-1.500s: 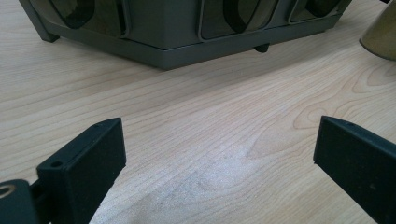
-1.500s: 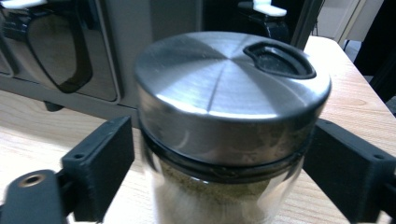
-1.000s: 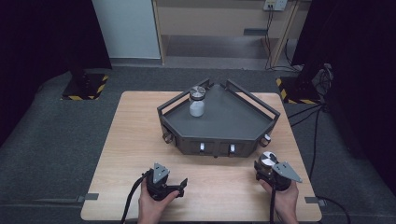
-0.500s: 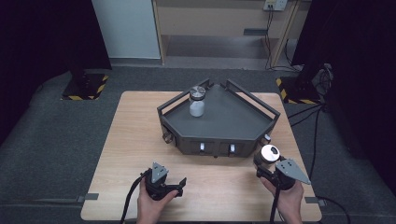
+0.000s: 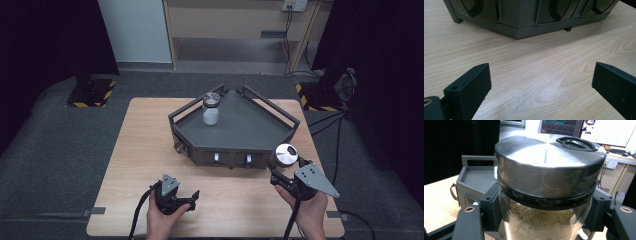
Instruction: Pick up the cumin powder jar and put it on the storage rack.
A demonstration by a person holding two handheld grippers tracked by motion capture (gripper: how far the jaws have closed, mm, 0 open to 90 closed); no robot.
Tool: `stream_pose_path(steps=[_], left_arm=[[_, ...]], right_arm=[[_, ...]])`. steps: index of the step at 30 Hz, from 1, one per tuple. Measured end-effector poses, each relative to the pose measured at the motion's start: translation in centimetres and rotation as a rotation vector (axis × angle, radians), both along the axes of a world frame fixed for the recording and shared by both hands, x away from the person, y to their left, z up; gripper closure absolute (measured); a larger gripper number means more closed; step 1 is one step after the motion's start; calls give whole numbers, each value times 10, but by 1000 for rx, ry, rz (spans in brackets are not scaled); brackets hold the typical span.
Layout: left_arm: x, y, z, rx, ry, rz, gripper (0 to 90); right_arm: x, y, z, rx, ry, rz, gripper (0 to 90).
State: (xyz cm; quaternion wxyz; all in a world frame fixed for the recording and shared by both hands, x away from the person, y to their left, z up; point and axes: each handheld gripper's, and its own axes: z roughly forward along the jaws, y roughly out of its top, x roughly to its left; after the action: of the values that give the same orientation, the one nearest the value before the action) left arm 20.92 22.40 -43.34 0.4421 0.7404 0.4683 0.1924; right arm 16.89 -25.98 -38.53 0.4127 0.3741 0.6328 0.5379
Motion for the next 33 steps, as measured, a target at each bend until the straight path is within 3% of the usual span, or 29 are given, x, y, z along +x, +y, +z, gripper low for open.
stream_pose_path(steps=[10, 19, 26, 33], left_arm=[[0, 1, 0, -8, 0, -1, 14], [1, 3, -1, -23, -1, 1, 14], [2, 4, 0, -36, 5, -1, 14], [2, 4, 0, -39, 9, -11, 14]], right_arm=[[5, 9, 18, -31, -21, 17, 306], [31, 13, 45, -49, -68, 13, 306], [65, 21, 64, -37, -100, 11, 307], [109, 34, 72, -23, -85, -8, 307]])
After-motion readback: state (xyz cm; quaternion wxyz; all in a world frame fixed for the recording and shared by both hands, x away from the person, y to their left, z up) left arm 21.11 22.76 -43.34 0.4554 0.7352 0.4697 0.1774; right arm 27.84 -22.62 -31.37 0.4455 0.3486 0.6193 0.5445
